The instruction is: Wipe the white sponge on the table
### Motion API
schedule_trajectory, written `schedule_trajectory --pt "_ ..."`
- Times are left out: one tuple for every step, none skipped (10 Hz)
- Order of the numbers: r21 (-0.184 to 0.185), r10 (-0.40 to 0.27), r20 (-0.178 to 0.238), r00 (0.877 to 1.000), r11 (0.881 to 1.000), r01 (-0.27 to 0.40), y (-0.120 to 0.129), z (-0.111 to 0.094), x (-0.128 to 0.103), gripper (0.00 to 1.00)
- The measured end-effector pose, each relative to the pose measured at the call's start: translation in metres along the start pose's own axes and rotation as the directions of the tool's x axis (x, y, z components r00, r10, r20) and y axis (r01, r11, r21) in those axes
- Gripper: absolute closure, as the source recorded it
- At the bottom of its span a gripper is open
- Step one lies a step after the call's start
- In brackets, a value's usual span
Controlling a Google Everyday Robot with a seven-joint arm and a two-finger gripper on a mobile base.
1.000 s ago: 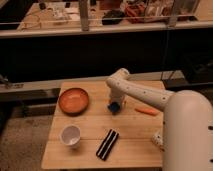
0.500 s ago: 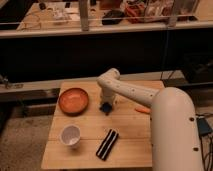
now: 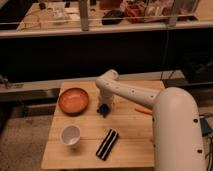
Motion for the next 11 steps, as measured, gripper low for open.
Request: schedule_trajectory --pt "-0.003 -0.006 0.005 1.000 1.000 0.006 0.003 -0.002 -0.012 0.59" --pt "0.002 -0.011 0.008 1.000 1.000 0.011 0.005 -0.006 -0.028 0.59" --pt "0.003 -0.011 0.011 1.000 1.000 0.011 0.007 -0.008 -0.036 0.59" --pt "-0.012 0.003 0.017 1.000 1.000 -0.003 0.011 -0.010 -0.056 0.59" --pt "-0.028 0.031 0.021 0.999 0.999 -0.030 0.021 -0.009 -0.062 0.59" --pt "-0.044 0.066 0.015 0.998 0.997 -0.065 0.032 -0.010 -0.063 0.59" --pt "-0.053 0.092 0.010 0.996 0.994 -0.092 0.042 -0.010 -0.064 0.59" --pt "-0.066 0.135 -0.005 0.991 0.989 -0.136 0.060 -0.013 -0.063 0.59" --pt "-0.073 0.186 -0.027 0.982 0.980 -0.187 0.079 -0.020 -0.063 0.59" --pt "-0.076 0.218 -0.040 0.975 0.972 -0.221 0.091 -0.025 -0.063 0.59" --pt "-0.083 0.248 -0.056 0.967 0.964 -0.252 0.101 -0.030 -0.064 0.59"
